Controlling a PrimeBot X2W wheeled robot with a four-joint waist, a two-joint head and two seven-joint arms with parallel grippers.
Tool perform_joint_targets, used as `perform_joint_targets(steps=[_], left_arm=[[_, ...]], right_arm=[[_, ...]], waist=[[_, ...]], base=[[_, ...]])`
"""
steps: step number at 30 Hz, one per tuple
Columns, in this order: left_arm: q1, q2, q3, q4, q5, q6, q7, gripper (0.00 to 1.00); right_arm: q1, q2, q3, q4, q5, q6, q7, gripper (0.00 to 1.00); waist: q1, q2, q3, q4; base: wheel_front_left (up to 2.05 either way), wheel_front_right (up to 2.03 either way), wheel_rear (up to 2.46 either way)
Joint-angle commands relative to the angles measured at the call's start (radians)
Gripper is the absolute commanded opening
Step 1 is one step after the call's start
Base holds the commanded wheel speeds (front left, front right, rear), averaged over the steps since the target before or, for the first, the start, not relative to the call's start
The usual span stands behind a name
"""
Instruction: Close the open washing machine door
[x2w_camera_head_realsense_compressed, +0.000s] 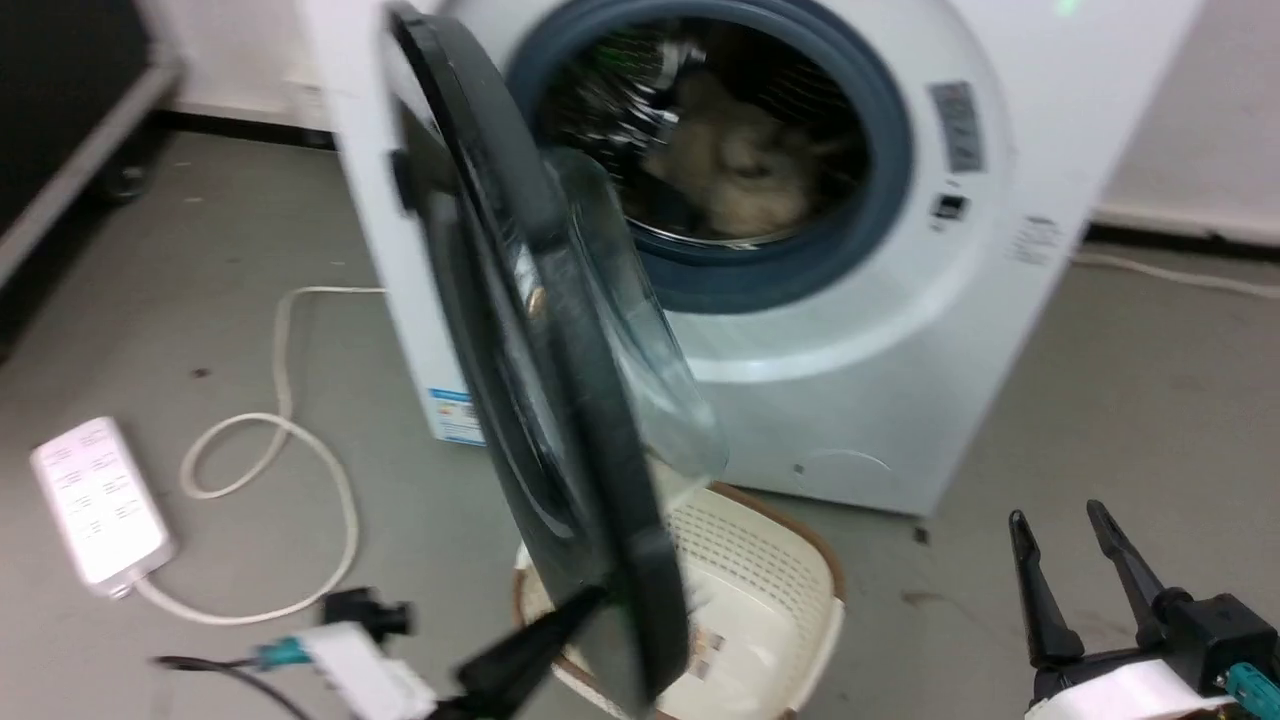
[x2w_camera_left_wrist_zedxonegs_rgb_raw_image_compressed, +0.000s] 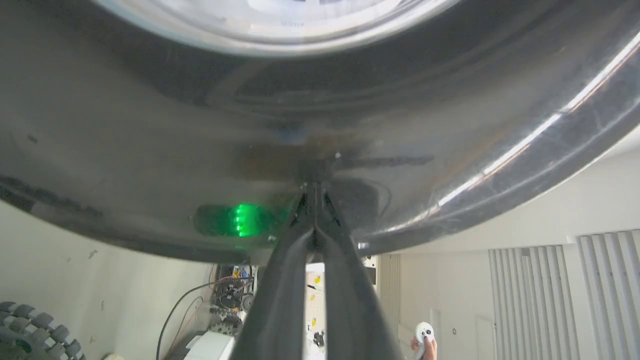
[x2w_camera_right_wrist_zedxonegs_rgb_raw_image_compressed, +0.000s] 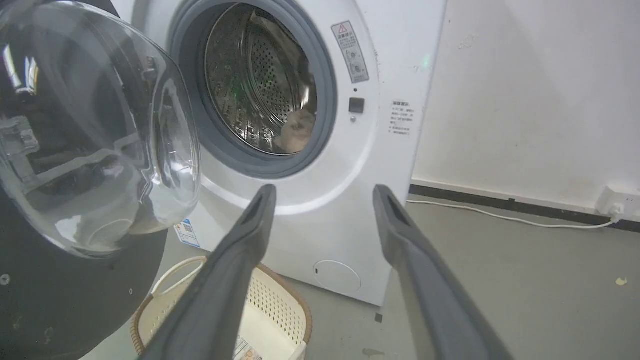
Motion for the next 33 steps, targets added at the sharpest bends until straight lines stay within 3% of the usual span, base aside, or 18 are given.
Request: perform_joint_targets(steps=[1, 12, 17, 23, 28, 31, 32, 33], left_arm=[[-0.019, -0.004, -0.081, 0.027, -0.035, -0.036, -0.061, 0.00], [-0.283, -0.004, -0.294, 0.229, -0.175, -0.175, -0.364, 0.00], [-0.449, -0.004, -0.363, 0.343, -0.263, -0.223, -0.526, 0.00], [-0.626, -0.004, -0.405, 0.525, -0.382, -0.248, -0.756, 0.00], [-0.654, -0.004, -0.427, 0.537, -0.370, -0.250, -0.785, 0.00], [-0.604, -0.003, -0.416, 0.501, -0.278, -0.250, -0.786, 0.00], [-0.579, 0.002, -0.412, 0.482, -0.236, -0.251, -0.787, 0.02], [-0.551, 0.015, -0.410, 0.458, -0.188, -0.251, -0.794, 0.47]], right_arm=[[-0.017, -0.010, 0.002, -0.012, -0.006, 0.001, -0.004, 1.00], [-0.059, -0.030, 0.026, -0.022, 0.014, 0.001, -0.004, 1.00], [-0.074, -0.025, 0.034, -0.018, 0.025, 0.001, -0.004, 1.00], [-0.078, -0.019, 0.055, -0.008, 0.023, 0.001, -0.004, 1.00], [-0.074, -0.019, 0.059, -0.019, 0.024, 0.001, -0.004, 1.00], [-0.060, -0.025, 0.068, -0.024, 0.026, 0.001, -0.004, 1.00], [-0.053, -0.027, 0.071, -0.027, 0.028, 0.001, -0.004, 1.00], [-0.047, -0.029, 0.075, -0.030, 0.031, 0.001, -0.004, 1.00]], waist=[[0.0001, 0.0000, 0.054, -0.093], [0.0001, 0.0000, 0.189, -0.306], [0.0001, 0.0000, 0.224, -0.366], [0.0001, 0.0000, 0.216, -0.381], [0.0001, 0.0000, 0.186, -0.338], [0.0001, 0.0000, 0.158, -0.298], [0.0001, 0.0000, 0.146, -0.281], [0.0001, 0.0000, 0.136, -0.266]], base=[[0.00, 0.00, 0.00], [0.00, 0.00, 0.00], [0.00, 0.00, 0.00], [0.00, 0.00, 0.00], [0.00, 0.00, 0.00], [0.00, 0.00, 0.00], [0.00, 0.00, 0.00], [0.00, 0.00, 0.00]])
